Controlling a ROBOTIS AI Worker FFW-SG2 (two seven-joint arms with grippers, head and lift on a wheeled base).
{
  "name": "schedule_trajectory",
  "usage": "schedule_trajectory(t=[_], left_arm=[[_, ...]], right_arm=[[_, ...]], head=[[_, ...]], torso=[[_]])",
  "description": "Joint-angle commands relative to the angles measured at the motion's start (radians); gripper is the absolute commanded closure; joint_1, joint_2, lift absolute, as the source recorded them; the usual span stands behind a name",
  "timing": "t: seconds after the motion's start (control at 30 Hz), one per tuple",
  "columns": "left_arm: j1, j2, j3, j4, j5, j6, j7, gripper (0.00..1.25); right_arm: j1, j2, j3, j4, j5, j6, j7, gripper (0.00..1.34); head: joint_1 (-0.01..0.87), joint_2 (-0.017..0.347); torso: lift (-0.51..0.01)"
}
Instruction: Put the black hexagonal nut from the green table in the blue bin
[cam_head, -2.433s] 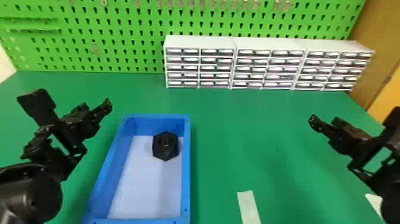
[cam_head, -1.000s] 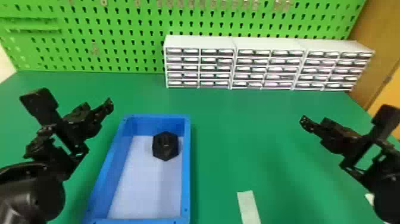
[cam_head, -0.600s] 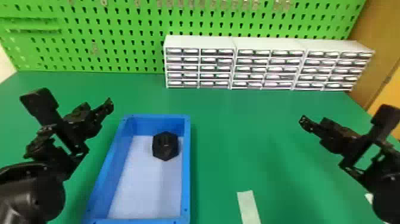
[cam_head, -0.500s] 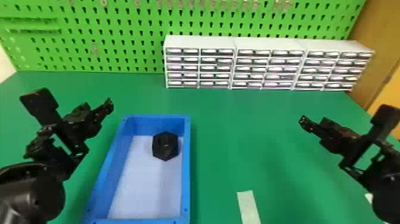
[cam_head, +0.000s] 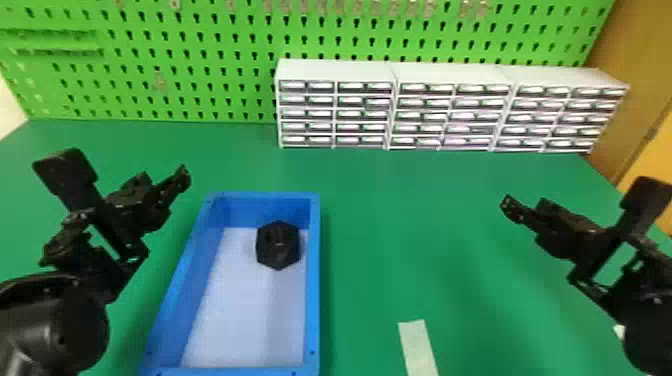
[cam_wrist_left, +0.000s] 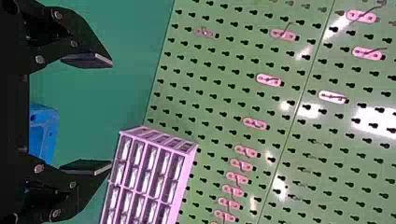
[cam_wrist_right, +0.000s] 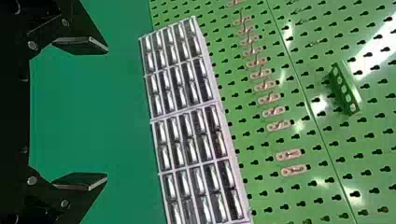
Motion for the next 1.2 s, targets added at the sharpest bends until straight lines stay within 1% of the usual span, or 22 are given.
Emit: schedule_trajectory(t=[0.0,1.17], left_arm=[[0.0,0.0,-0.002,0.0,0.0,0.0,0.0,0.48],[0.0,0.0,0.0,0.0,0.0,0.0,0.0,0.48]], right_arm=[[-0.001,-0.001,0.0,0.0,0.0,0.0,0.0,0.31],[-0.002,-0.002,0.003,0.0,0.0,0.0,0.002,0.31]], head=[[0.691,0.009],[0.691,0.009]], torso=[[-0.097],[-0.097]])
